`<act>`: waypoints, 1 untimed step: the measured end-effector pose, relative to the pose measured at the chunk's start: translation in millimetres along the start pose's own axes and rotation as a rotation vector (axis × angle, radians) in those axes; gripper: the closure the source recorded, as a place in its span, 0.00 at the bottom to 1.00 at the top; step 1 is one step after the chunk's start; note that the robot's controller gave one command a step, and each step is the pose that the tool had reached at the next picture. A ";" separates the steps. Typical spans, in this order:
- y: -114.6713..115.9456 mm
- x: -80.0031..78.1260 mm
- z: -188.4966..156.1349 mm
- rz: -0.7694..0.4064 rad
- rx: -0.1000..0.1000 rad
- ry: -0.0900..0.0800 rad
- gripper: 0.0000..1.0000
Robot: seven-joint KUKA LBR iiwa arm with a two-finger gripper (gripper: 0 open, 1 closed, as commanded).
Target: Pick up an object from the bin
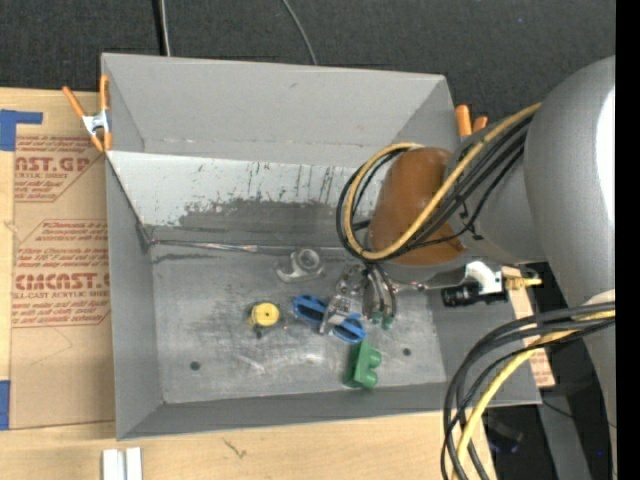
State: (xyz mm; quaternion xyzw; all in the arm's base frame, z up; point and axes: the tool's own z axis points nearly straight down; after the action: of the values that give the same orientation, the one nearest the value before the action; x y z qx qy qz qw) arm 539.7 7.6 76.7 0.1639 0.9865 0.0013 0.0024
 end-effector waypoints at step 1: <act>0.8 -0.3 -22.6 -0.001 0.001 0.002 1.00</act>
Offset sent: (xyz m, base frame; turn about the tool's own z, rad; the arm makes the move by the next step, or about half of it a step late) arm 0.0000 -0.0001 0.0216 0.0000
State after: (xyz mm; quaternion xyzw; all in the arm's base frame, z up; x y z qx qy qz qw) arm 540.2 8.2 99.3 0.1636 0.9865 0.0008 0.0012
